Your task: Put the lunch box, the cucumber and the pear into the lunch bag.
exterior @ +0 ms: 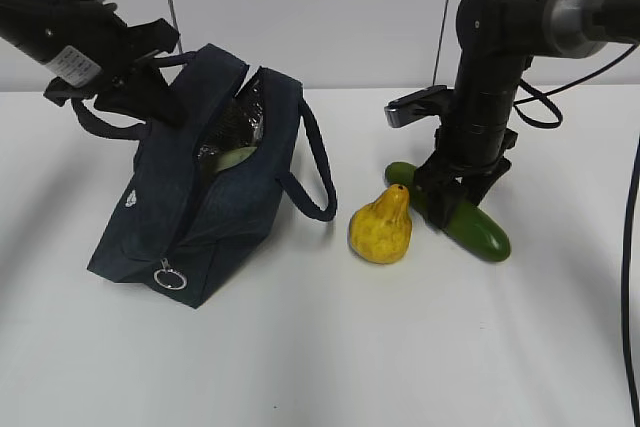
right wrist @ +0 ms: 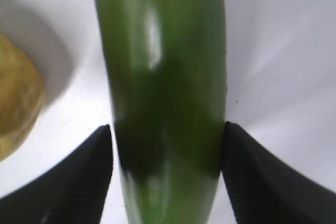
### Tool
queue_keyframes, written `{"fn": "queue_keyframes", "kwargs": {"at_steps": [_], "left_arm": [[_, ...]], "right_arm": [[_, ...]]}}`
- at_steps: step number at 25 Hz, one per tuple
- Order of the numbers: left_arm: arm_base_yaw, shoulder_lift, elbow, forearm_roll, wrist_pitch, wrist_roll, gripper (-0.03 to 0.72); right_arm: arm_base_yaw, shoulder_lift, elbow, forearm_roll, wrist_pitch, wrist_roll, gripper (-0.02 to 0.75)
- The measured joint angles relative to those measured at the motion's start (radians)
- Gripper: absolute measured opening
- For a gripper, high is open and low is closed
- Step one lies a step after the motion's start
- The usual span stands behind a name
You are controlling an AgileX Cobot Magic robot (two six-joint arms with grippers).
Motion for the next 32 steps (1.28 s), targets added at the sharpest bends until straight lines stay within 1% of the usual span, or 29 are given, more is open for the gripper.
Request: {"fn": "queue_keyframes", "kwargs": {"at_steps": [2,4,7,11,16,18,20,22,23,24,25,32], "left_arm": [[0.000,0.000,0.000,0.000,0.000,0.000,0.001],[0.000,0.000,0.000,-0.002,0.000,0.000,0.001],[0.000,0.000,0.000,-0.006,0.000,0.000,0.001],[0.000,0.000,0.000,-0.012,-0.001,0.000,0.001],[0.000,0.000,0.000,-0.019,-0.002,0.000,0.001],[0.000,0.000,0.000,-0.019,-0.006,0.000,0.001],[0.000,0.000,0.000,-0.019,-0.011,0.000,0.001],[0.000,0.000,0.000,-0.023,-0.013,0.000,0.001],[0.000,0.000,0.000,-0.023,-0.014,0.000,0.001],[0.000,0.000,0.000,-0.024,-0.015,0.000,0.001],[0.000,0.000,0.000,-0.024,-0.015,0.000,0.001],[0.000,0.000,0.000,-0.056,-0.031,0.000,0.001]], "right_arm": [[0.000,0.000,0.000,-0.002,0.000,0.000,0.435],[0.000,0.000,0.000,-0.002,0.000,0.004,0.418],[0.000,0.002,-0.004,-0.002,-0.002,0.050,0.415],[-0.006,-0.004,-0.054,0.005,-0.002,0.090,0.414],[-0.006,-0.102,-0.133,0.057,0.000,0.096,0.414],[-0.007,-0.163,-0.151,0.133,0.000,0.106,0.414],[-0.007,-0.214,-0.160,0.271,0.004,0.125,0.414],[-0.007,-0.243,-0.162,0.438,0.006,0.147,0.414],[-0.005,-0.246,-0.162,0.505,0.008,0.162,0.414],[-0.001,-0.246,-0.162,0.549,0.008,0.178,0.414],[0.003,-0.246,-0.162,0.583,0.008,0.201,0.415],[0.071,-0.186,-0.162,0.697,0.008,0.346,0.415]]}}
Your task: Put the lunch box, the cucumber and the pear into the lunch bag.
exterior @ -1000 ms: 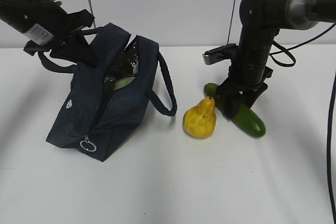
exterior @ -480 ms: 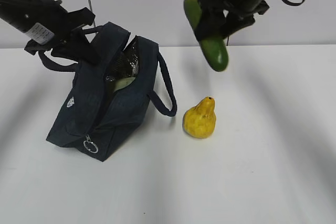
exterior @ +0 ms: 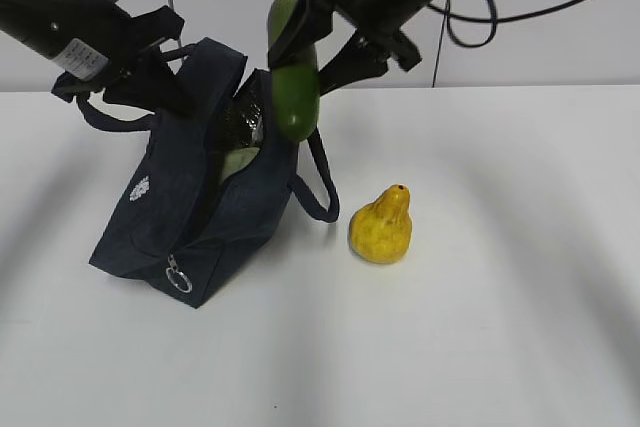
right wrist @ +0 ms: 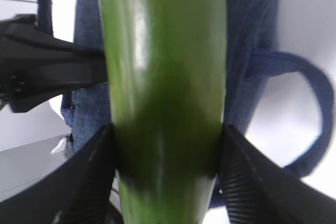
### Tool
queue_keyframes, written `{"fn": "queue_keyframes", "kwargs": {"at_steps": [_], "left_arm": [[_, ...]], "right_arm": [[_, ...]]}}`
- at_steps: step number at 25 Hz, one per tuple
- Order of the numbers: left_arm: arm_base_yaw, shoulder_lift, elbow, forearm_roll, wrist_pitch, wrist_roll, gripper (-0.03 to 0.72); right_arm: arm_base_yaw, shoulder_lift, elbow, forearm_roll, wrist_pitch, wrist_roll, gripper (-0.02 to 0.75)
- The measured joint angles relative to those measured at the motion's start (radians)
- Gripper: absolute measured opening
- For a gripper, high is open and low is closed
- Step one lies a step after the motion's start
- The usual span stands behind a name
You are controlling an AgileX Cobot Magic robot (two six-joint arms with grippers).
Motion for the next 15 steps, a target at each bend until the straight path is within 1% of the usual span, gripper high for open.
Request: {"fn": "queue_keyframes", "kwargs": {"at_steps": [5,9,15], "left_arm": [[0.000,0.000,0.000,-0.013,-0.006,0.000,0.001],[0.000,0.000,0.000,-0.018,-0.006,0.000,0.001],[0.000,0.000,0.000,-0.023,-0.010,0.000,0.001]], "right_arm": [[0.042,0.084,0.000,0.077,0.000,0.039,0.415],[0.054,0.123,0.000,0.099,-0.004,0.081,0.415],[0.064,0.161,0.000,0.200,-0.006,0.091,0.419]]}}
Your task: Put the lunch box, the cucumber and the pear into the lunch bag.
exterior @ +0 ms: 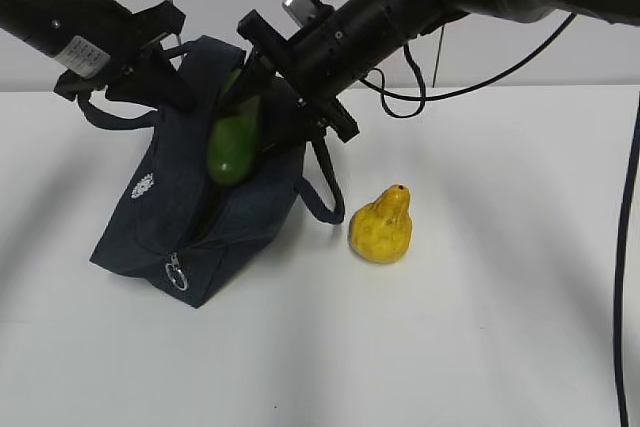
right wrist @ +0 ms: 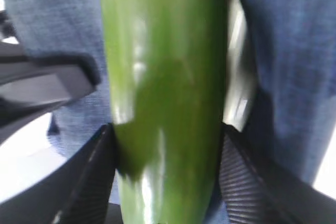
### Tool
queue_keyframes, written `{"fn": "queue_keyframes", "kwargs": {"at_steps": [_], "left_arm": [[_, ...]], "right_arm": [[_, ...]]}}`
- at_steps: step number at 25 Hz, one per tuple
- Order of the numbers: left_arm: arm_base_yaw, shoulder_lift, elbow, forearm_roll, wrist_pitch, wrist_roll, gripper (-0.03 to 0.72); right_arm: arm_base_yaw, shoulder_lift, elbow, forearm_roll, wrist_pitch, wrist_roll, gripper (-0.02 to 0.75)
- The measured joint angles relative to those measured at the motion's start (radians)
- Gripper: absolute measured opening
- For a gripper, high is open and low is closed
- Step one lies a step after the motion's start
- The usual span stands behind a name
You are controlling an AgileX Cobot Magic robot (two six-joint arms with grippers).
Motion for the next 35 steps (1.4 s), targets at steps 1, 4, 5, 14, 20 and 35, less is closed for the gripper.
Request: {"fn": "queue_keyframes", "kwargs": {"at_steps": [1,4,5,14,20,35], "left_arm": [[0.000,0.000,0.000,-0.001,0.000,0.000,0.001],[0.000,0.000,0.000,-0.010,0.000,0.000,0.001],[0.000,0.000,0.000,-0.012,0.000,-0.001,0.001],[0.000,0.000,0.000,-0.013,0.001,-0.001,0.001],[0.000,0.000,0.000,-0.012,0.006,-0.001,0.001],[0.000,0.000,0.000,-0.001,0.011,-0.001,0.001]], "right_arm": [[0.001,0.005,0.000,0.009,0.000,0.000,0.428],[0.001,0.020,0.000,0.023,0.000,-0.011,0.510],[0.002,0.020,0.000,0.025,-0.002,-0.019,0.564],[0.002,0.019,-0.022,0.023,-0.002,-0.111,0.595],[0.002,-0.072,-0.026,-0.176,-0.002,-0.117,0.573],[0.001,-0.300,0.191,-0.726,0.008,-0.050,0.572]]}}
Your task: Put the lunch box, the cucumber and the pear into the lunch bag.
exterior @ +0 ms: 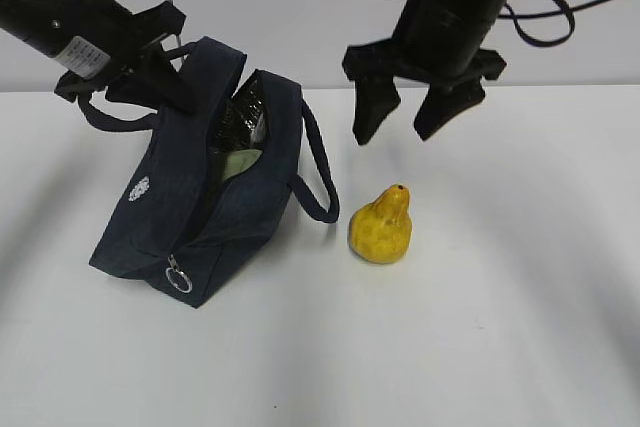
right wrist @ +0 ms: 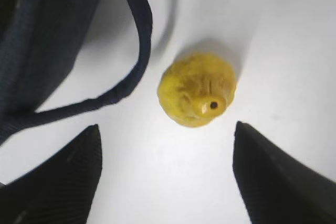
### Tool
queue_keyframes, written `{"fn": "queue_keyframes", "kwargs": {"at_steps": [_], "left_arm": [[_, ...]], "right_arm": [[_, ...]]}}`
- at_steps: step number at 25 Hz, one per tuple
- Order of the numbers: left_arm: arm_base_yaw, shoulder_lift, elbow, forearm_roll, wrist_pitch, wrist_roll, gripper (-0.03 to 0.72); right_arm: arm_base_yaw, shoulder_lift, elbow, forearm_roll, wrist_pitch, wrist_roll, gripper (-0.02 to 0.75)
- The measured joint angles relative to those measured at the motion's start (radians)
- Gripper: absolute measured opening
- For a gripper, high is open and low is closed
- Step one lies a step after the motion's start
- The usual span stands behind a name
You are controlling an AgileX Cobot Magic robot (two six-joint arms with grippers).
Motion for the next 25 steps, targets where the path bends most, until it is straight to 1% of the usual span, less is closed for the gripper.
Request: {"fn": "queue_keyframes", "kwargs": {"at_steps": [4,6,9,19,25], "left_arm": [[0.000,0.000,0.000,0.001,0.001,0.000,0.001],[0.000,0.000,0.000,0.001,0.004,0.000,0.001],[0.000,0.000,0.000,0.001,0.004,0.000,0.001],[0.000,0.000,0.000,0.001,0.004,0.000,0.001],[0.000,0.000,0.000,0.003,0.005,0.001,0.001]], "right_arm": [[0.000,0.000,0.107,-0.025,0.000,-0.003,0.572],[0.000,0.000,0.124,-0.058,0.000,-0.004,0.572],[0.000,0.016,0.128,-0.078,0.000,-0.008,0.572],[0.000,0.129,0.130,-0.075,-0.008,-0.045,0.571],[0.000,0.140,0.122,-0.023,-0.056,-0.063,0.571]]}}
